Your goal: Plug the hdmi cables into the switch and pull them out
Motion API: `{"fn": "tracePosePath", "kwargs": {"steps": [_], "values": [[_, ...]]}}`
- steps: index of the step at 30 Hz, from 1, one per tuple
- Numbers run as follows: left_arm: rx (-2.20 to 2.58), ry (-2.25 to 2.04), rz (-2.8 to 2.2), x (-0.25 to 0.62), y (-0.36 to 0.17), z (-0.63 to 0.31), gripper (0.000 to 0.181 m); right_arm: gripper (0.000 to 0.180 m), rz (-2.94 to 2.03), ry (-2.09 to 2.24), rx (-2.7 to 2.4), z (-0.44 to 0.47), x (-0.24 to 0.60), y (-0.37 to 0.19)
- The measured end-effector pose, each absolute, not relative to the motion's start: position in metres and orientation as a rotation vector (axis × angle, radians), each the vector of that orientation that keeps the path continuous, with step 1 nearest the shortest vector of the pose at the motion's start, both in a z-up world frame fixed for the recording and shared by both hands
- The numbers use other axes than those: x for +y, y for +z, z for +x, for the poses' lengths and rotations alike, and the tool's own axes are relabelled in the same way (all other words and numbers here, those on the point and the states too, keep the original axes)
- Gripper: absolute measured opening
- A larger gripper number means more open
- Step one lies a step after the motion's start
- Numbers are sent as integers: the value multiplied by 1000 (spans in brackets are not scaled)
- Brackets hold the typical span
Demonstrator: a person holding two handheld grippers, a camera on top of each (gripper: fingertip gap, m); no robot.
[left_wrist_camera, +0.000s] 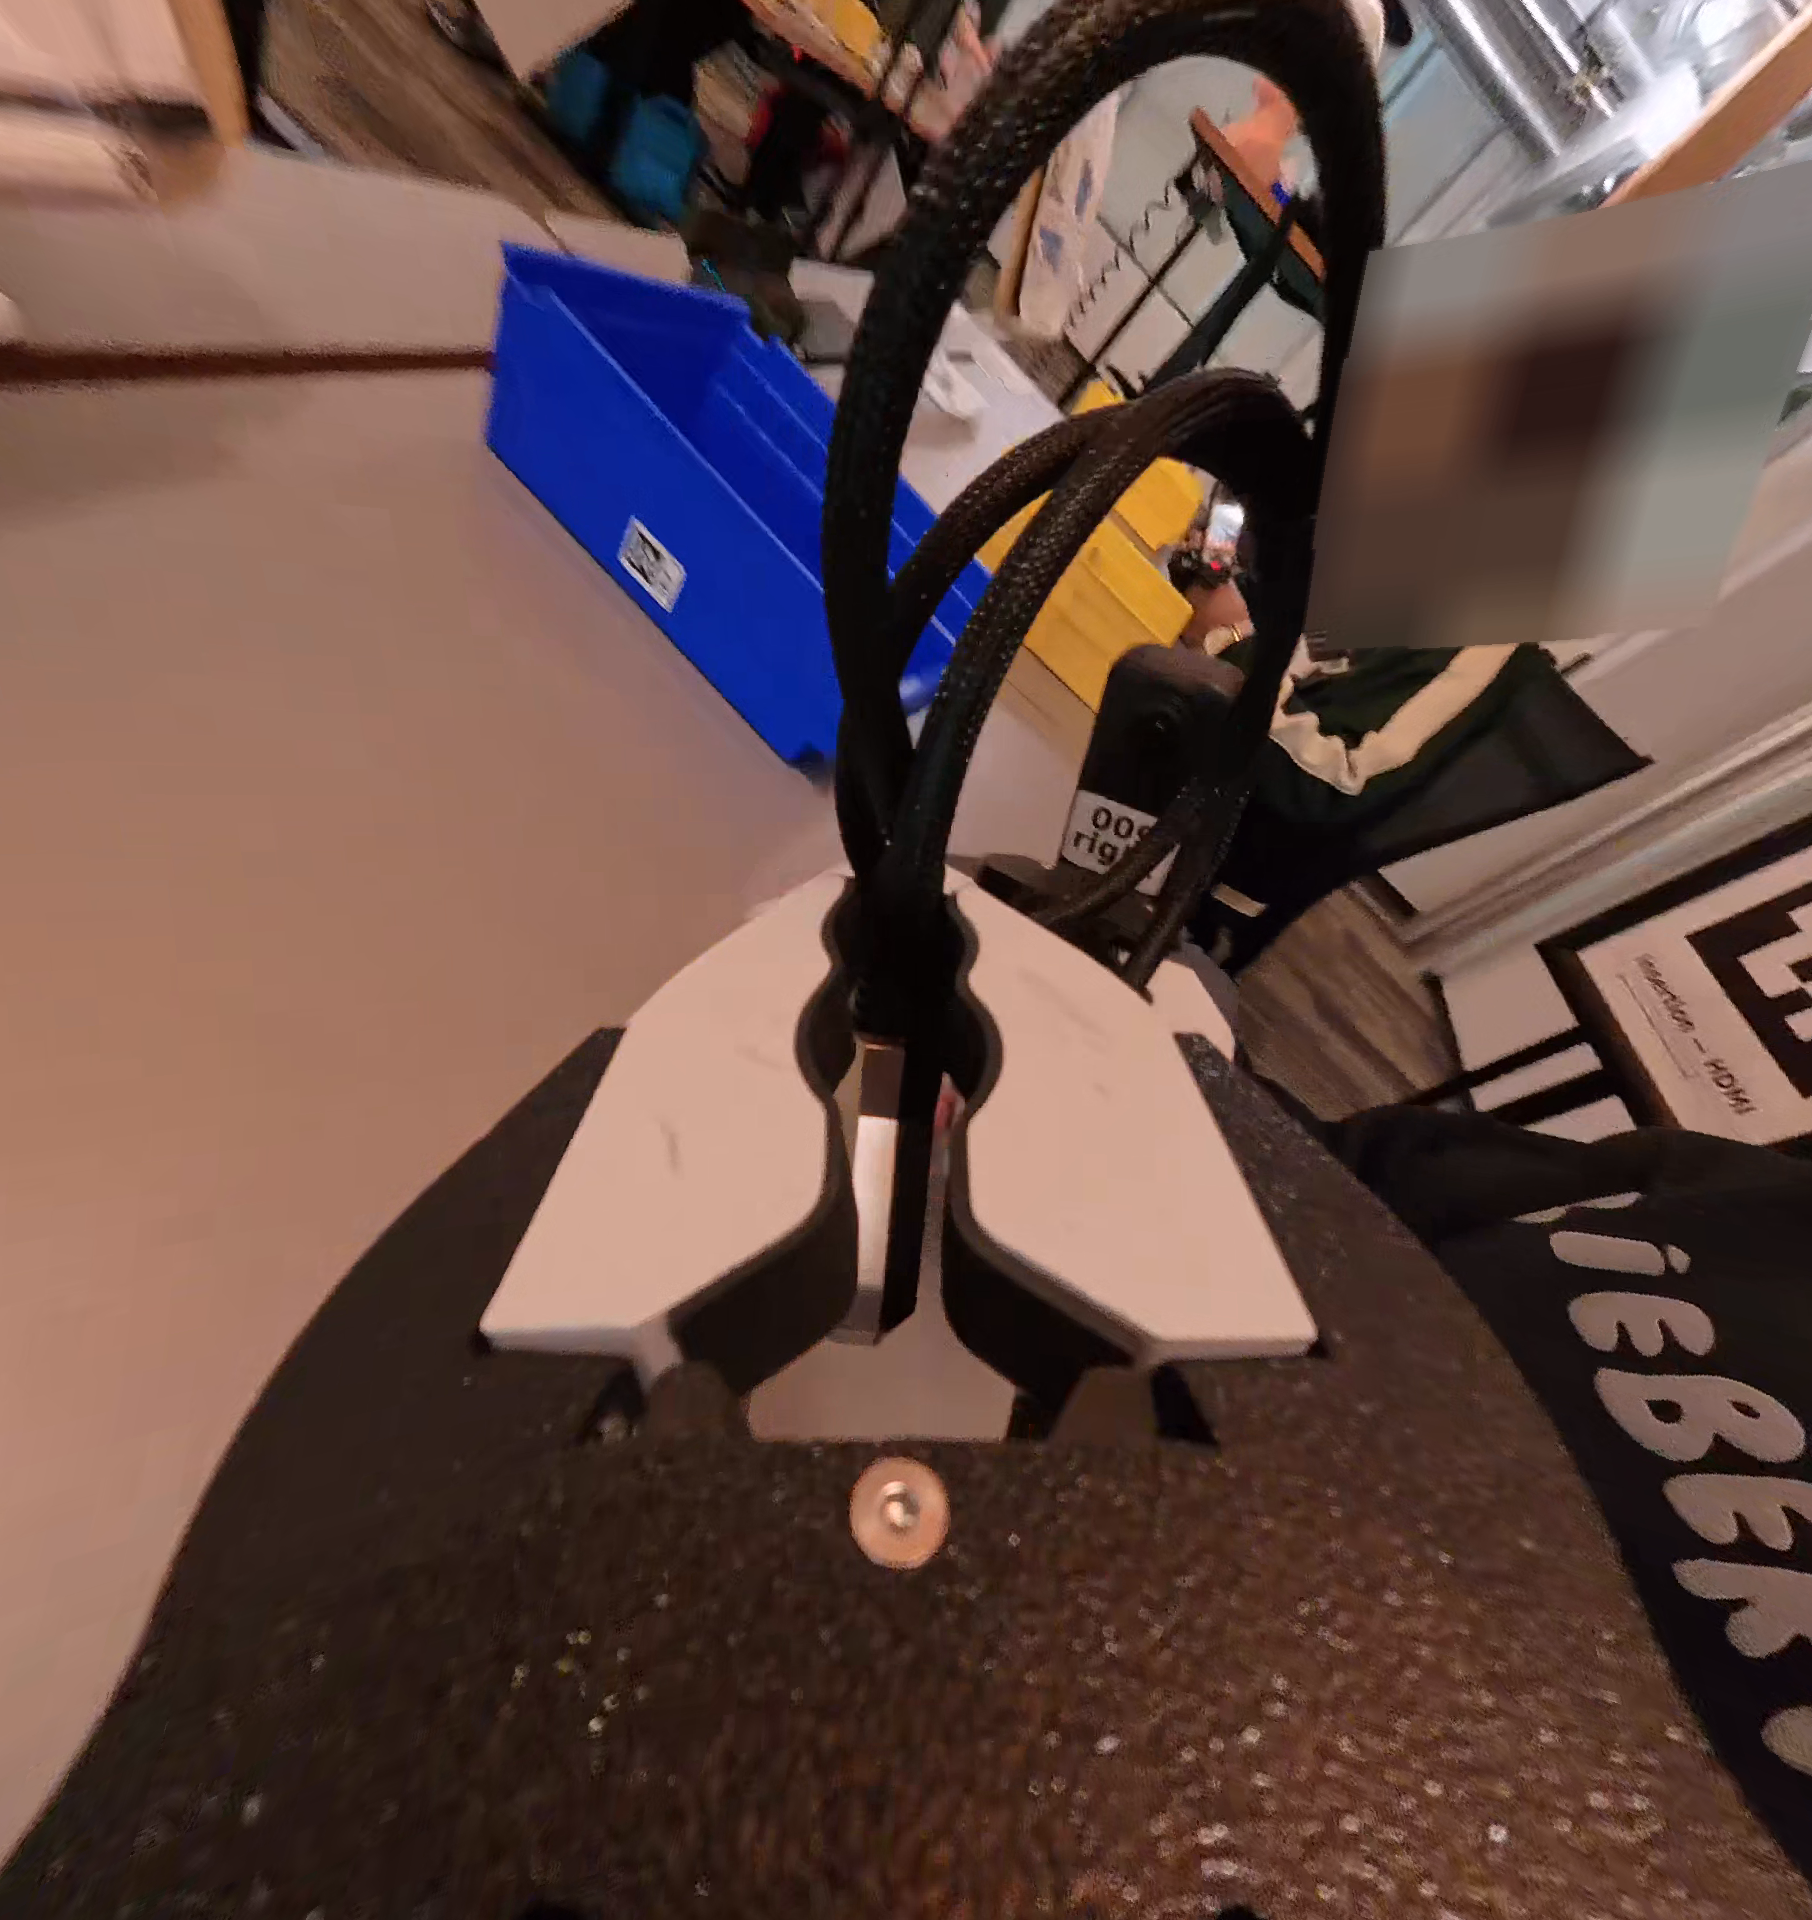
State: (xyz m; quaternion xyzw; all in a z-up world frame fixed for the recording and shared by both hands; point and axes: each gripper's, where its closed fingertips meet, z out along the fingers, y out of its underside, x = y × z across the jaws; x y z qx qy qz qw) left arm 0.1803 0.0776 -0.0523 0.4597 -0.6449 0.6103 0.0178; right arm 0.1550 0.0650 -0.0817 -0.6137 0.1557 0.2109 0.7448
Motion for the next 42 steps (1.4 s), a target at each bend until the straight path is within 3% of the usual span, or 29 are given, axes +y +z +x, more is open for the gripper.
{"fn": "tracePosePath", "kwargs": {"steps": [2, 4, 8, 12, 15, 17, 20, 22, 28, 35, 42], "values": [[-1975, 1823, 1438, 60, -66, 183, 13, 91, -1279, 462, 385, 163, 55, -85], [-1927, 1775, 1442, 54, -73, 185, 14, 60, -1173, 445, 463, 176, 44, -92], [-1903, 1709, 1450, 54, -82, 190, 15, 31, -1115, 677, 478, 173, 44, -98], [-1880, 1757, 1419, 55, -78, 193, 23, 30, -1071, 833, 492, 168, 48, -98], [-1815, 1879, 1354, 54, -64, 194, 42, 29, -930, 973, 528, 167, 46, -82], [-1867, 1987, 1315, 56, -55, 191, 42, 29, -859, 1007, 572, 167, 43, -75], [-1980, 2253, 1334, 68, -38, 187, 61, 30, -694, 1028, 678, 179, 29, -68], [-2073, 2376, 1386, 77, -36, 180, 60, 29, -692, 951, 714, 188, 22, -76], [-2010, 2215, 1499, 49, -109, 160, 65, 29, -720, 764, 754, 188, 15, -85], [-1529, 2276, 1302, 18, -126, 151, 27, 29, -773, 586, 820, 179, 16, -108], [-1212, 2313, 1245, 17, -130, 151, 21, 29, -890, 399, 769, 163, 26, -117]]}}
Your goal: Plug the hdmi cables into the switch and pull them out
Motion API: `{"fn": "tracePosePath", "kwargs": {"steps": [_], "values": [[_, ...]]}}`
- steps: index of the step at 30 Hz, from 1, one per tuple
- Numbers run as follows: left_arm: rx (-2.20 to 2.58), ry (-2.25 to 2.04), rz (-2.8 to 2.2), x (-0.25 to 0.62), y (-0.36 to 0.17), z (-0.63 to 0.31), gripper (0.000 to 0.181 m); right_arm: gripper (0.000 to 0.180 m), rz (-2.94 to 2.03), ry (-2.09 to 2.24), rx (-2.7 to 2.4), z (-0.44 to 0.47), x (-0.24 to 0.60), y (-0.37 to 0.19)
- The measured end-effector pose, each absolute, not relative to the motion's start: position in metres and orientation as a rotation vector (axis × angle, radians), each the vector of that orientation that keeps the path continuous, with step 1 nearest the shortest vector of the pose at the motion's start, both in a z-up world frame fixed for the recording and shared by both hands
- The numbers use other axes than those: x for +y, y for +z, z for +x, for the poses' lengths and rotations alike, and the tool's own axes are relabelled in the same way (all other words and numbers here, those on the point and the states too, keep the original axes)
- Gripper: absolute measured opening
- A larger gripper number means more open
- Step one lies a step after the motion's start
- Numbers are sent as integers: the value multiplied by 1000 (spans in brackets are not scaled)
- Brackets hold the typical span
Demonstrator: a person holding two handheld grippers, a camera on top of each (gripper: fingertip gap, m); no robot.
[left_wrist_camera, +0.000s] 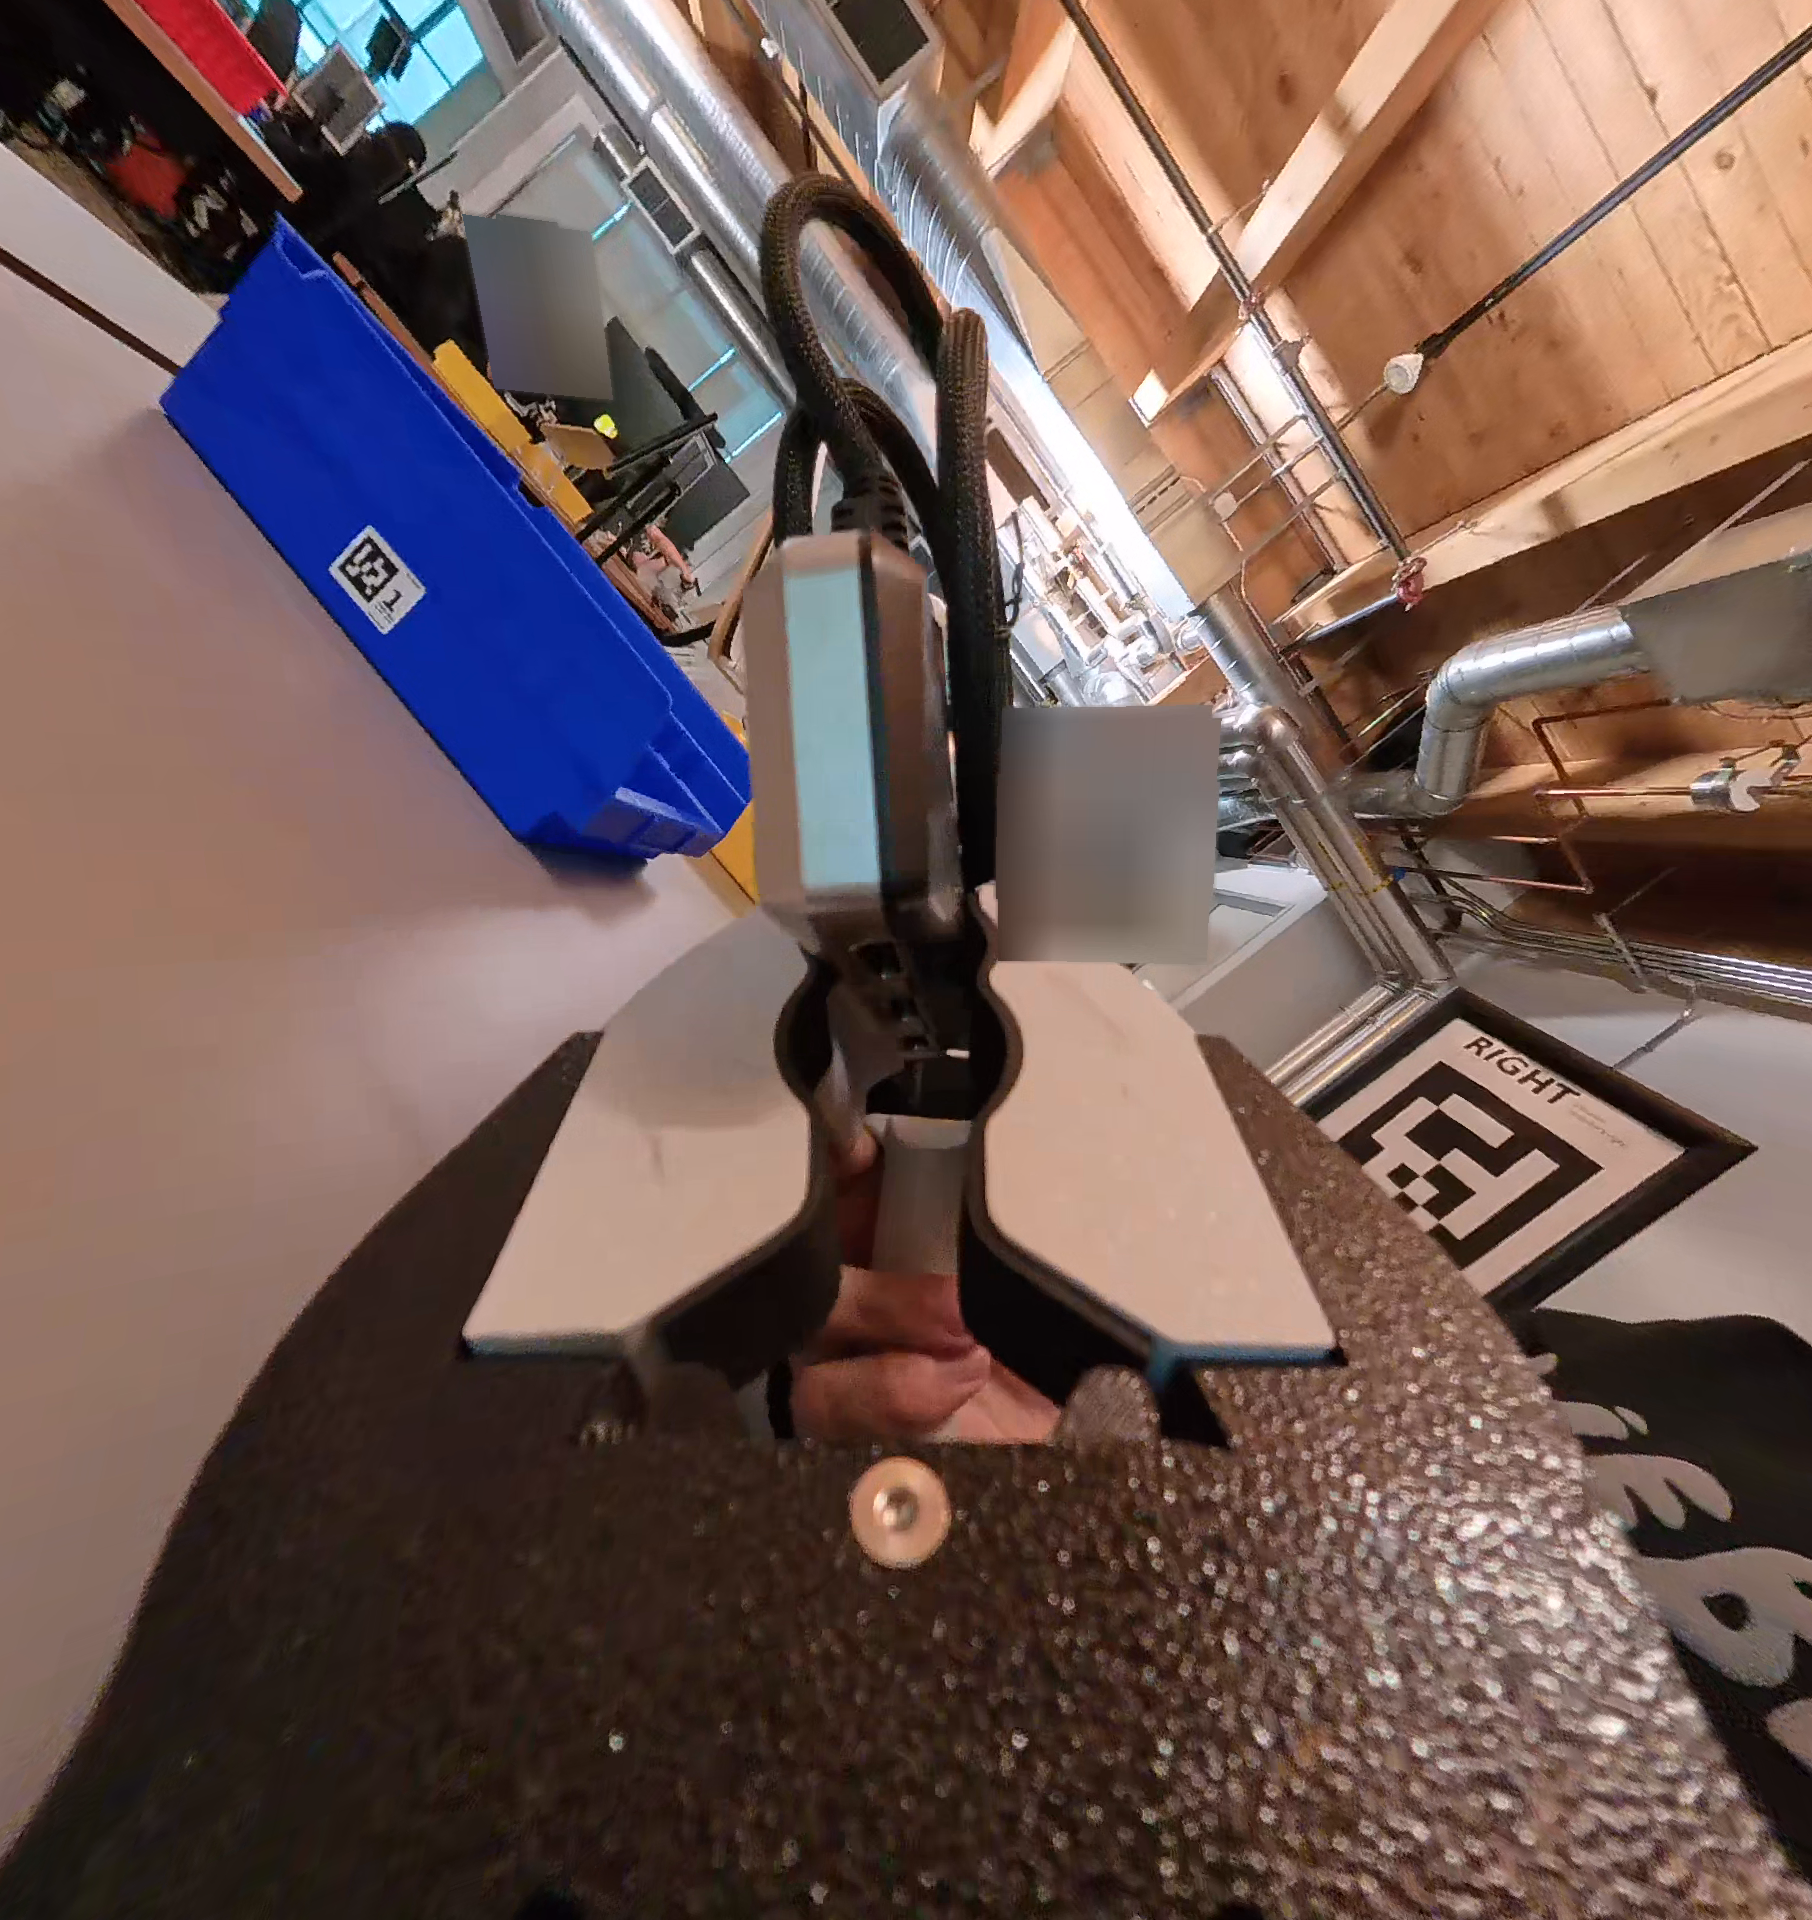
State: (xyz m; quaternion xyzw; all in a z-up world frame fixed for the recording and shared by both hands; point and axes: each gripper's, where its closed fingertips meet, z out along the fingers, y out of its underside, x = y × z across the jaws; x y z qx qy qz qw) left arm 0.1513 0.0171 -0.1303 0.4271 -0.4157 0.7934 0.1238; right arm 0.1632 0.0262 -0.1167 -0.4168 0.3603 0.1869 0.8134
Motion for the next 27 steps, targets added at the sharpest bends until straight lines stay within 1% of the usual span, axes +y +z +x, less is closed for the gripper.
{"fn": "tracePosePath", "kwargs": {"steps": [3, 4, 6, 8, 10, 11, 13, 15, 19, 21, 23, 25, 26, 27], "values": [[-1247, 2329, 1246, 27, -129, 150, 21, 32, -989, 428, 721, 155, 35, -120], [-1259, 2340, 1261, 35, -127, 151, 21, 39, -1062, 431, 682, 149, 38, -123], [-1246, 2346, 1281, 53, -120, 150, 21, 65, -1245, 385, 609, 133, 40, -136], [-1266, 2334, 1303, 66, -118, 146, 21, 72, -1416, 290, 545, 122, 29, -152], [-1186, 2322, 1294, 76, -113, 143, 20, 91, -1573, 111, 566, 128, 7, -169], [-1137, 2308, 1290, 79, -113, 143, 20, 95, -1627, 40, 565, 130, -5, -173], [-1061, 2288, 1300, 84, -115, 145, 21, 95, -1677, -52, 571, 134, -25, -171], [-932, 2278, 1293, 89, -114, 148, 21, 84, -1777, -98, 525, 132, -36, -171], [-764, 2260, 1287, 98, -117, 152, 21, 83, -2114, -193, 288, 109, -44, -190], [-765, 2262, 1291, 102, -117, 151, 21, 85, -2242, -332, 219, 112, -60, -192], [-812, 2254, 1293, 103, -116, 148, 21, 83, -2153, -618, 142, 131, -67, -159], [-872, 2230, 1276, 100, -114, 144, 21, 71, -1916, -897, 18, 145, -61, -108], [-904, 2214, 1264, 97, -112, 142, 21, 74, -1844, -973, -64, 145, -55, -91], [-936, 2191, 1248, 92, -112, 140, 21, 81, -1817, -1030, -156, 146, -47, -82]]}}
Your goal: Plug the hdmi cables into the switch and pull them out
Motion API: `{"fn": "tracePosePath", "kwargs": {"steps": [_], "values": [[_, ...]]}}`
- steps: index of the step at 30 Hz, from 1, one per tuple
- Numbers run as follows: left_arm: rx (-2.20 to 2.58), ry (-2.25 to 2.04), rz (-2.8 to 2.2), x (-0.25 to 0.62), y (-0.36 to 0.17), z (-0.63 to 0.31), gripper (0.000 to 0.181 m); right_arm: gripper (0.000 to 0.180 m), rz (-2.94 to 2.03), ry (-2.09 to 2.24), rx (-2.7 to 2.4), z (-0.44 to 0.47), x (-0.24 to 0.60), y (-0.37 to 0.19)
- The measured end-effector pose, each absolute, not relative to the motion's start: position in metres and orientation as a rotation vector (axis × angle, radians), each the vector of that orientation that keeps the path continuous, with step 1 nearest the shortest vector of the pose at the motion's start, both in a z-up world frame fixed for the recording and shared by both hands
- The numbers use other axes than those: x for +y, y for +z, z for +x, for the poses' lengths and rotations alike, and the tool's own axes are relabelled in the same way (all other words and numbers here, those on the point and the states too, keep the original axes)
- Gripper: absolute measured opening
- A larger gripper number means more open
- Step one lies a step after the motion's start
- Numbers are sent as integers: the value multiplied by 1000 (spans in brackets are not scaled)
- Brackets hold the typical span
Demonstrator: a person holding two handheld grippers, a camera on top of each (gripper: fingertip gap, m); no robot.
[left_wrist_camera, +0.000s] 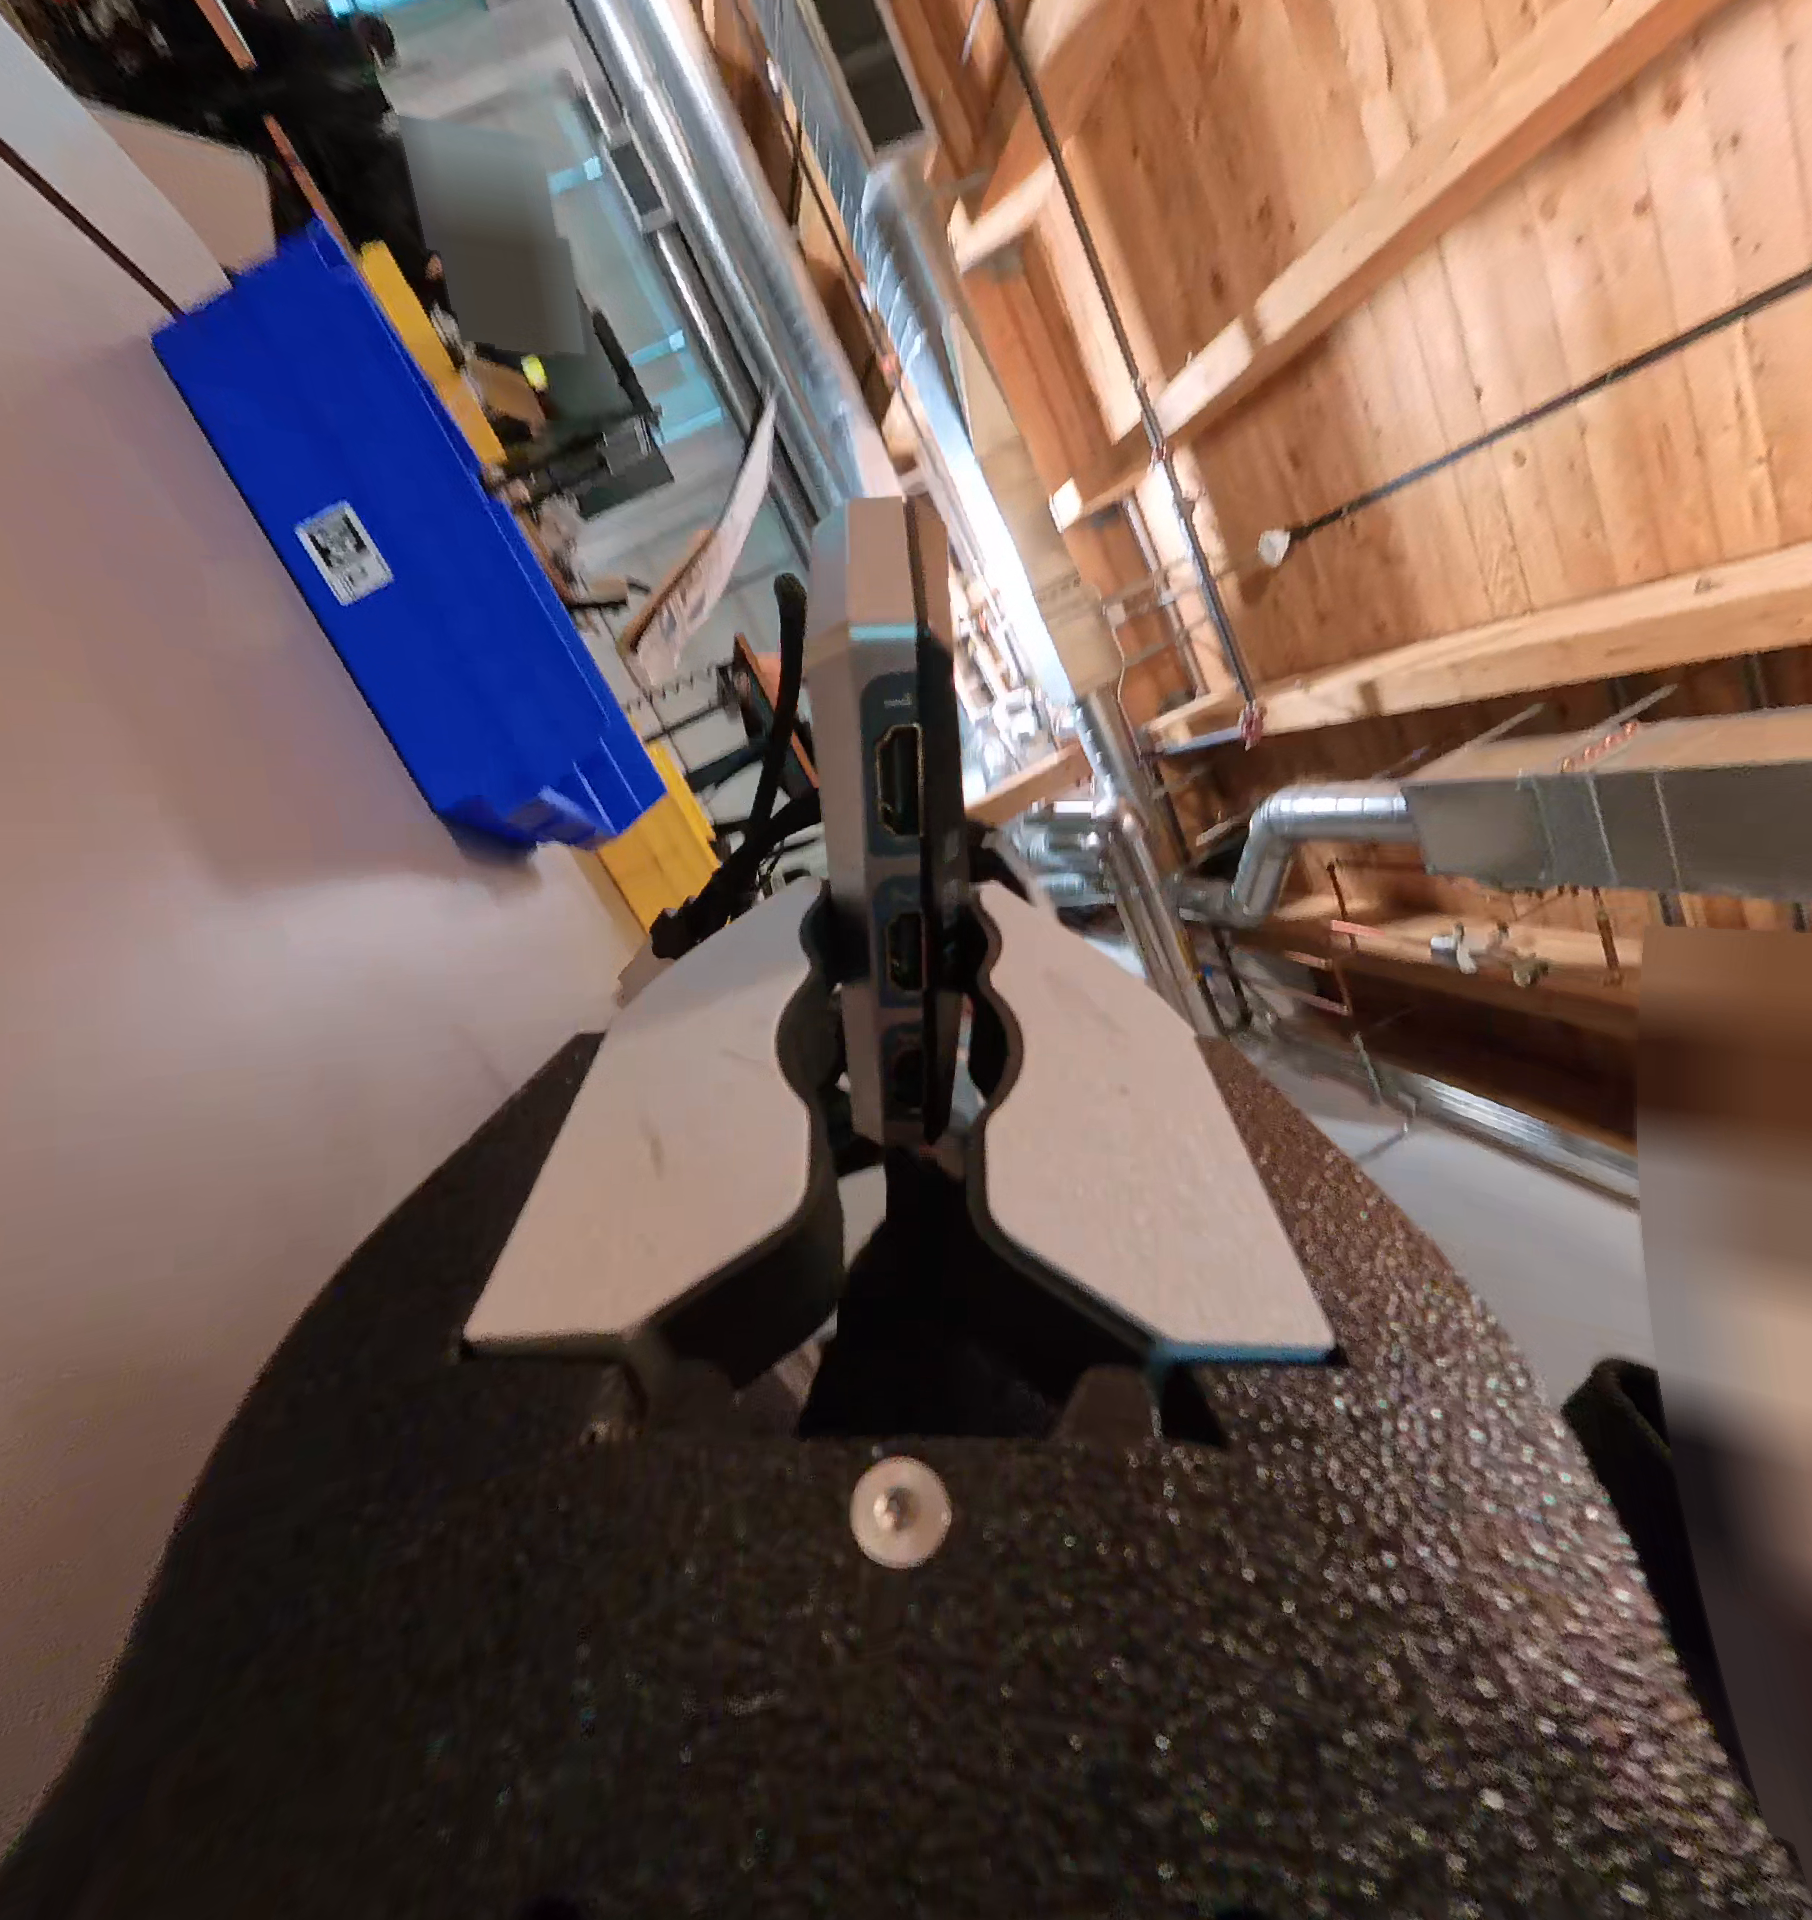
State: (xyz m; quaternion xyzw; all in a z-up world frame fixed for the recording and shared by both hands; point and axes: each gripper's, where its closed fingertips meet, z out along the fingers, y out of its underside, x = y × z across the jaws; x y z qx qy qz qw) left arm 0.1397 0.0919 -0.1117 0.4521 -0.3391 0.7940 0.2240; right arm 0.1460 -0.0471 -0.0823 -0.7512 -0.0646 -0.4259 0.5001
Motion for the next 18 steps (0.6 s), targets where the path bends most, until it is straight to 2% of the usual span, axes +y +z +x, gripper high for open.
{"fn": "tracePosePath", "kwargs": {"steps": [3, 7, 10, 12, 18], "values": [[-1070, 2109, 1185, 75, -113, 129, 21, 77, -1816, -1098, -395, 152, -25, -75], [-1174, 2035, 1089, 62, -115, 117, 21, 62, -1955, -889, -590, 147, -5, -99], [-1219, 1987, 1026, 57, -120, 110, 21, 73, -1971, -641, -610, 136, 6, -116], [-1227, 1961, 1025, 55, -125, 110, 21, 73, -1940, -544, -594, 134, 10, -121], [-1228, 1887, 1016, 51, -138, 108, 22, 52, -1765, -384, -521, 130, 15, -119]]}}
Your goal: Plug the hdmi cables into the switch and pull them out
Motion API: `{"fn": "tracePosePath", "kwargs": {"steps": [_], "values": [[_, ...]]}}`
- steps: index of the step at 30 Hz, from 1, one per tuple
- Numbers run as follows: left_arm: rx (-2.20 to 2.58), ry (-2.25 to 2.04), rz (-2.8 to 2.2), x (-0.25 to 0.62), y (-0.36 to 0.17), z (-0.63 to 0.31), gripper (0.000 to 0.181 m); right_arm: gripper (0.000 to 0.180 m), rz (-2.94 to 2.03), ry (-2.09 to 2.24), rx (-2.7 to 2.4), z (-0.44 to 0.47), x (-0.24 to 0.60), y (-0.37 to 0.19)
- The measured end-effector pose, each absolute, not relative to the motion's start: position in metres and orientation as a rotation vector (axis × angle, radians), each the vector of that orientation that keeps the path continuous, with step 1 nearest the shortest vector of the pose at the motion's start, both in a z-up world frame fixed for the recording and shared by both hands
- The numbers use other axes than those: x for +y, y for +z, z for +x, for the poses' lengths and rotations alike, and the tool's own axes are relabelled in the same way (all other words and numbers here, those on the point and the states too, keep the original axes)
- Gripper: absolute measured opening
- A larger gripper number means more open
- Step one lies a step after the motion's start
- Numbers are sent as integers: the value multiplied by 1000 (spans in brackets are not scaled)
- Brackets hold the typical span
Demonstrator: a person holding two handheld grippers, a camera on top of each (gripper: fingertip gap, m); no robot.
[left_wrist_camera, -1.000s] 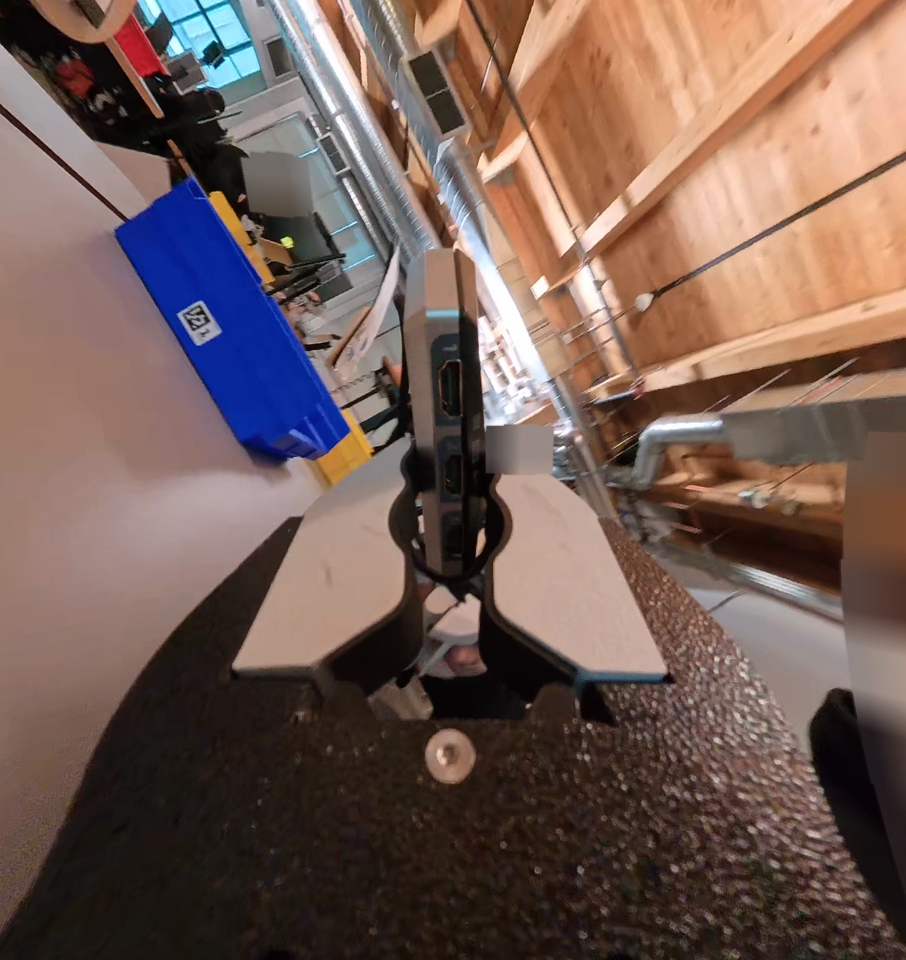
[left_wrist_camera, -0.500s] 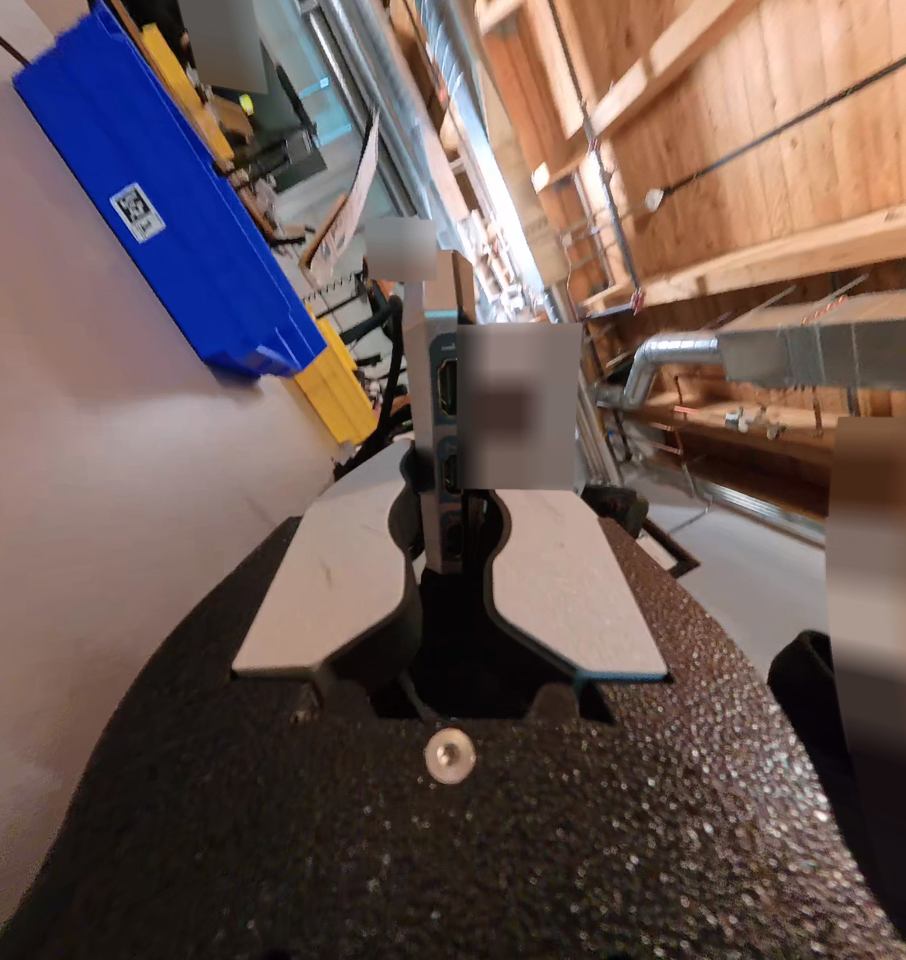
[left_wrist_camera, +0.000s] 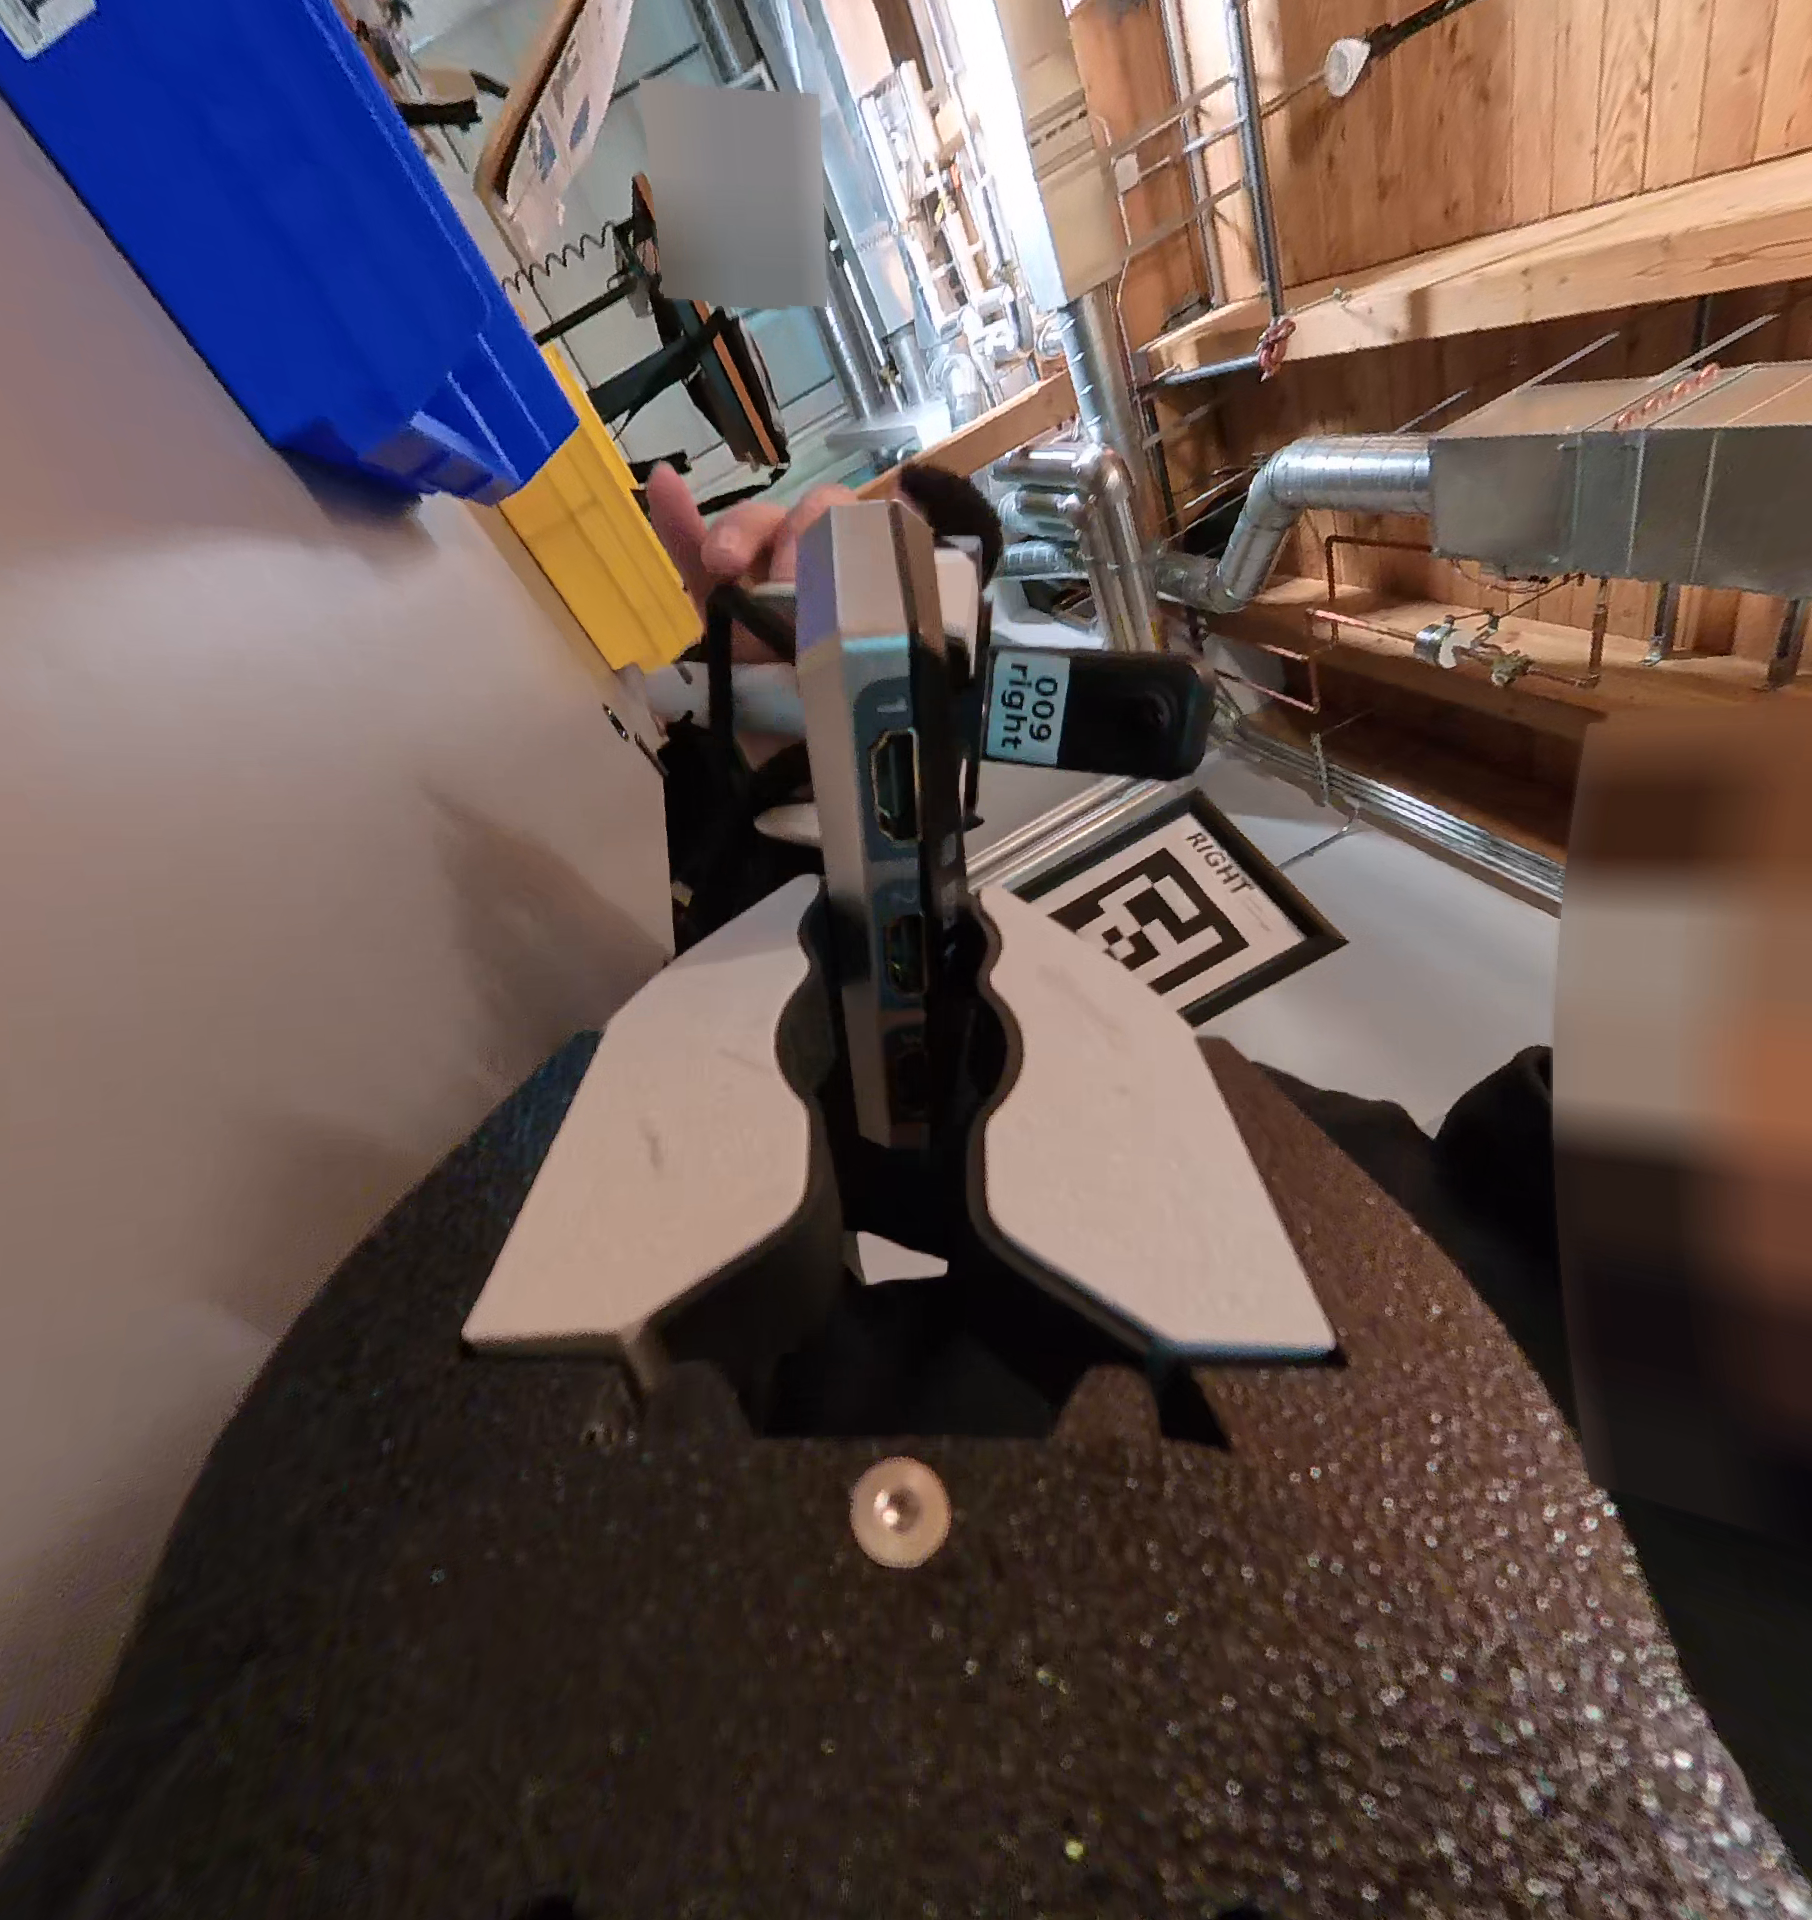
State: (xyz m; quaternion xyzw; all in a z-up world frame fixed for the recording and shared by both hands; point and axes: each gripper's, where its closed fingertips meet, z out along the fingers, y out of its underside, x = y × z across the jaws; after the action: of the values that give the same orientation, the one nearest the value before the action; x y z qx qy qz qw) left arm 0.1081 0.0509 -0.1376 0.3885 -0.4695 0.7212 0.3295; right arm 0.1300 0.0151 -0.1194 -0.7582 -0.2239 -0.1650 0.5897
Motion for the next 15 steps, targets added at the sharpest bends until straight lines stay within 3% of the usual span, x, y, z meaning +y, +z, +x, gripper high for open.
{"fn": "tracePosePath", "kwargs": {"steps": [7, 12, 15], "values": [[-1345, 1828, 963, 37, -144, 100, 21, 30, -1848, -219, -600, 124, 13, -146], [-1300, 1817, 981, 41, -149, 103, 21, 36, -1716, -98, -525, 120, 10, -136], [-1303, 1811, 991, 38, -150, 104, 22, 30, -1724, -105, -511, 124, 11, -142]]}}
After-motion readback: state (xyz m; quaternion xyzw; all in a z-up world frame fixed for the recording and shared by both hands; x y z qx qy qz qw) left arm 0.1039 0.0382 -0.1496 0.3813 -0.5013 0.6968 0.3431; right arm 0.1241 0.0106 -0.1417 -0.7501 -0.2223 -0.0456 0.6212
